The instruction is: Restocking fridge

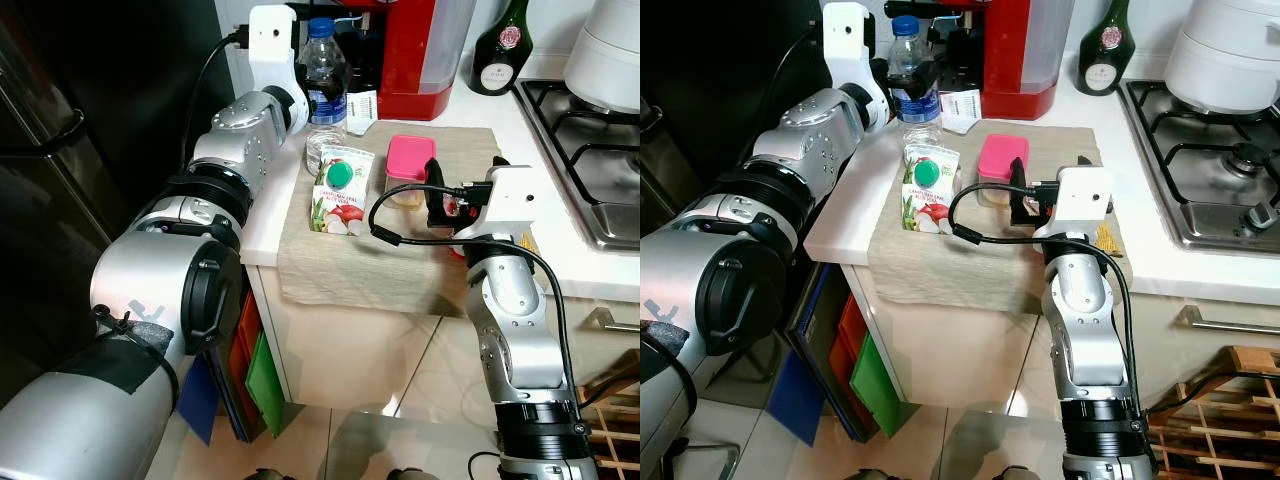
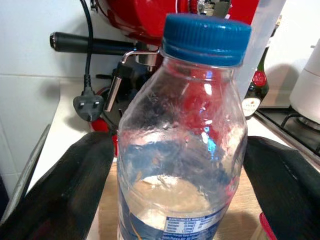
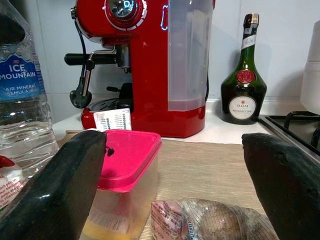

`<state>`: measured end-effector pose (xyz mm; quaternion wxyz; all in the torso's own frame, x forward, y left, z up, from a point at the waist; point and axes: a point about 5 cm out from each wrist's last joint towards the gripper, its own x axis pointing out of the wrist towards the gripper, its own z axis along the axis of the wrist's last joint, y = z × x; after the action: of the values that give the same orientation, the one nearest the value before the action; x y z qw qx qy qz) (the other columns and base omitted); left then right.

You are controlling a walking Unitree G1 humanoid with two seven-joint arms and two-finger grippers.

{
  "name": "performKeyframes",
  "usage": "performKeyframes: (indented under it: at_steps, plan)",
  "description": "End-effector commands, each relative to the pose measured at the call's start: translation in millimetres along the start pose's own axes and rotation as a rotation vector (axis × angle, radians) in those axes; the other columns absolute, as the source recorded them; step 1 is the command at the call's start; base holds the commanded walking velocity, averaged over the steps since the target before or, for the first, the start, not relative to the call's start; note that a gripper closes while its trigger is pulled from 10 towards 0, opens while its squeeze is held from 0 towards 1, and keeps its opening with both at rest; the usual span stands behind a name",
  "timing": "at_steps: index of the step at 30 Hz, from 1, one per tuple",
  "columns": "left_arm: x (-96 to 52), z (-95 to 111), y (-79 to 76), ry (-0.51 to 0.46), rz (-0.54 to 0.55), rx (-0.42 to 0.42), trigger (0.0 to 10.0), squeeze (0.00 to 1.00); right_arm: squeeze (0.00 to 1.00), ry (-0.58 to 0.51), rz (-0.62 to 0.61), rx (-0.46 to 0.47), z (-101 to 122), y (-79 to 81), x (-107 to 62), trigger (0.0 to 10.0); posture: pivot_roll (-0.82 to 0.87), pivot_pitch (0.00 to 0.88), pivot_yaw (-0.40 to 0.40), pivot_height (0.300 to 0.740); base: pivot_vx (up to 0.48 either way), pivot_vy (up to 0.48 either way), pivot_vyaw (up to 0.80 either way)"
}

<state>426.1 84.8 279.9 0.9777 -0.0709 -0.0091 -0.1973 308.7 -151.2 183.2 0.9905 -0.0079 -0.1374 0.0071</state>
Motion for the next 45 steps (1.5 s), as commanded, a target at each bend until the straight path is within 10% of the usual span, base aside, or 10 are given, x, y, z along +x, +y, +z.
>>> performKeyframes:
  at_steps: [1, 17, 27, 41, 42, 45]
  plan:
    - [-1.7, -5.3, 4.9, 0.027, 0.008, 0.016, 0.0, 0.00, 0.00, -0.007, 0.018, 0.001, 4.0, 3.4, 0.3, 10.0, -0.15, 0.000, 0.107, 0.740, 0.000, 0.000, 0.00]
    - [-2.0, 2.3, 5.9, -0.015, -0.001, 0.025, 0.0, 0.00, 0.00, -0.003, 0.018, 0.000, 3.0, 3.1, 1.5, 10.0, -0.14, 0.000, 0.099, 0.740, 0.000, 0.000, 0.00]
    - [-14.3, 71.3, 13.1, -0.324, -0.077, 0.213, 0.0, 0.00, 0.00, -0.074, -0.041, -0.037, 20.7, -18.1, 13.1, 10.0, -0.14, 0.000, 0.080, 0.740, 0.000, 0.000, 0.00]
    - [-39.7, 106.1, 11.3, -0.577, -0.157, 0.262, 0.0, 0.00, 0.00, -0.081, 0.001, -0.030, 18.5, -6.7, 18.9, 10.0, -0.11, 0.000, 0.072, 0.740, 0.000, 0.000, 0.00]
    - [-48.5, 106.7, 13.0, -0.613, -0.145, 0.300, 10.0, 0.00, 0.00, -0.100, -0.024, -0.036, 21.3, -10.1, 16.8, 10.0, -0.11, 0.000, 0.076, 0.740, 0.000, 0.000, 0.00]
    - [-68.2, 101.7, 15.9, -0.666, -0.119, 0.360, 10.0, 0.00, 0.00, -0.154, -0.094, -0.056, 30.4, -20.6, 12.0, 10.0, -0.11, 0.000, 0.075, 0.740, 0.000, 0.000, 0.00]
